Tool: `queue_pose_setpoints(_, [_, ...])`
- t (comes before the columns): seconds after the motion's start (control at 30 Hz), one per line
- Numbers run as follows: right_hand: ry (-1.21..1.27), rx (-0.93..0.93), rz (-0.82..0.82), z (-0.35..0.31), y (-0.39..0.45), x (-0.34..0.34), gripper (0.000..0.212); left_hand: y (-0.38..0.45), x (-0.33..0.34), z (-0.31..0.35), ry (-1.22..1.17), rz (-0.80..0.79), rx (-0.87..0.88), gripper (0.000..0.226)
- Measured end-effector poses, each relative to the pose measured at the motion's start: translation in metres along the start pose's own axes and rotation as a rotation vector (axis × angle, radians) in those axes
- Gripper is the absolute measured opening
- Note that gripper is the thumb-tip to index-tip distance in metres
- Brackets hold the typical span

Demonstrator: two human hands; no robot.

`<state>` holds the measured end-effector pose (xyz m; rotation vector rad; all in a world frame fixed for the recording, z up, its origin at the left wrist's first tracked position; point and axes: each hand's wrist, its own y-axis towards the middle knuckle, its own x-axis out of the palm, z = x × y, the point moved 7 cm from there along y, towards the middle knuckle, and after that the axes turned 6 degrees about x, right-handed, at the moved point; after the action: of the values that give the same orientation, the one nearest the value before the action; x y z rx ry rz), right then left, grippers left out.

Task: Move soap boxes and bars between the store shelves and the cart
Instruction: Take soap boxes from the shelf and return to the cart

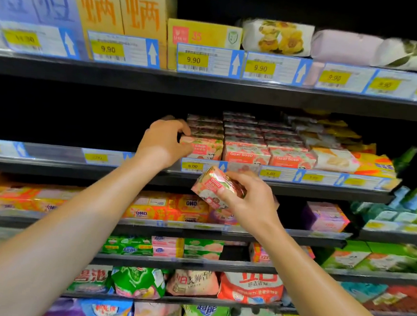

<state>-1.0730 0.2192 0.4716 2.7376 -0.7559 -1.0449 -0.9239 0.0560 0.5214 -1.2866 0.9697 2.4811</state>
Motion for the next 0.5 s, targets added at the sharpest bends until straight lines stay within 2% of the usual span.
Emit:
queue_pose_setpoints(0.27, [-0.005, -0.025, -0.023, -0.001, 0.003, 0.001, 0.041, -0.001, 0.003, 0.016, 0.032, -0.028, 0.094, 0.037])
queue_pose_setpoints(0.5, [-0.031, -0.033, -0.018, 0.001, 0.007, -0.001, 0.041, 0.000, 0.005, 0.026, 0.118, 0.003, 0.127, 0.029])
